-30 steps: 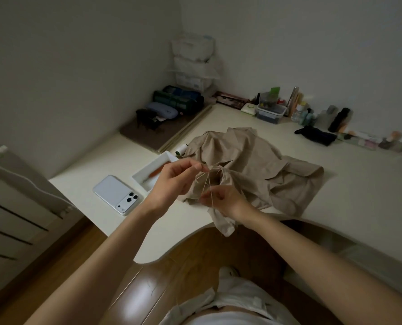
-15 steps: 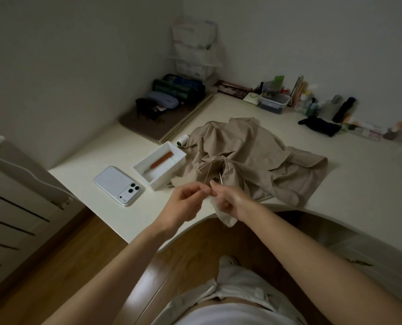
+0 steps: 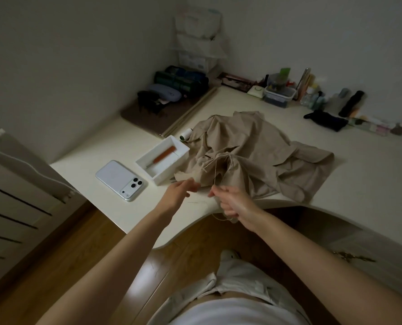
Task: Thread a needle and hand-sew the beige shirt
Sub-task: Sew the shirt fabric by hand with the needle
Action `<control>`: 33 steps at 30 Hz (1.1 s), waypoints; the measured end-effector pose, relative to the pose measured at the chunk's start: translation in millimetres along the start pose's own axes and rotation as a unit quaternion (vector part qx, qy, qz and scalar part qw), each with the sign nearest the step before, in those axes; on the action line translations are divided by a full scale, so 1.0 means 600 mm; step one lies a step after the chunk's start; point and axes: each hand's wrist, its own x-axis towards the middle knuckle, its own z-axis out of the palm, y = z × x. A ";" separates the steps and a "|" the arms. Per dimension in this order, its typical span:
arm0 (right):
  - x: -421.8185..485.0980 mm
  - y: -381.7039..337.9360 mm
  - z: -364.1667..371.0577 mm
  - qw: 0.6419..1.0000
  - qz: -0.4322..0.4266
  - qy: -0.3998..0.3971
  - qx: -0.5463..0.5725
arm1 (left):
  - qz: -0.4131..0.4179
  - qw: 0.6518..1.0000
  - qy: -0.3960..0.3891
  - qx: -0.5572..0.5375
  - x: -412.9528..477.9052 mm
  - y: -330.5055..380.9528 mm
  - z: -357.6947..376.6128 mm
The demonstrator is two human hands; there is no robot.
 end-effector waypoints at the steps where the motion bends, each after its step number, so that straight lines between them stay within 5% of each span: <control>1: -0.006 0.007 0.001 1.000 -0.002 -0.005 -0.021 | -0.006 1.000 -0.027 0.001 0.007 0.007 0.007; 10: -0.024 0.056 -0.014 0.995 -0.018 0.002 -0.095 | 0.011 0.994 -0.063 -0.086 0.042 0.024 0.033; 22: 0.065 -0.006 -0.051 0.948 -0.151 0.262 -0.105 | 0.062 0.964 -0.184 0.180 0.010 -0.012 0.002; 28: 0.114 -0.005 -0.068 0.948 -0.133 0.197 -0.212 | 0.080 0.962 -0.176 0.194 0.010 -0.007 -0.010; 33: 0.123 -0.014 -0.083 0.920 -0.127 0.216 -0.301 | 0.108 0.965 -0.173 0.167 0.016 -0.006 -0.014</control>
